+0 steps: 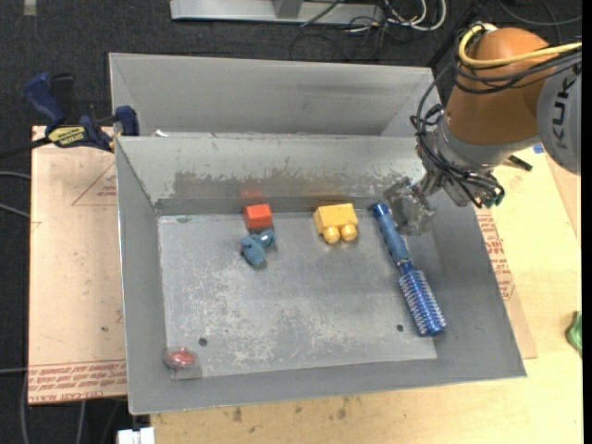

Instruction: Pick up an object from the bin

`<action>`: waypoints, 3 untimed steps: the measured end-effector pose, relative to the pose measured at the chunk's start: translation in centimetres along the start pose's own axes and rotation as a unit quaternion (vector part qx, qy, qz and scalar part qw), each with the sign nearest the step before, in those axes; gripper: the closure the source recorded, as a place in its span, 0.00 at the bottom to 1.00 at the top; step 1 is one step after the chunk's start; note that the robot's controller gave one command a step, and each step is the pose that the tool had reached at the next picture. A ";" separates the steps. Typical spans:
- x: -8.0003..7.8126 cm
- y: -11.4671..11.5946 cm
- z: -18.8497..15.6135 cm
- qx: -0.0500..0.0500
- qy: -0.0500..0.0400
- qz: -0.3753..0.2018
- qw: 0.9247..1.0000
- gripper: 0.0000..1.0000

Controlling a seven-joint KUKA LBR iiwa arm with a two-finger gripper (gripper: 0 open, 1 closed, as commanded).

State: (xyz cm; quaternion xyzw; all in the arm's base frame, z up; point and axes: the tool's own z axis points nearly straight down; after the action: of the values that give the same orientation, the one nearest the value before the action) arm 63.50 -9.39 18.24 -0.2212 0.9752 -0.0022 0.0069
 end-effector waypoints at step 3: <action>7.9 0.5 10.9 -0.016 -0.004 -0.312 0.950 0.00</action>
Offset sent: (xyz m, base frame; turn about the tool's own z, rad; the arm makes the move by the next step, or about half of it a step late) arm 0.0000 0.0000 0.0000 0.0000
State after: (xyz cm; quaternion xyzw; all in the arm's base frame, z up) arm 56.28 -12.35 7.21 -0.5141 0.8576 0.0120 0.0063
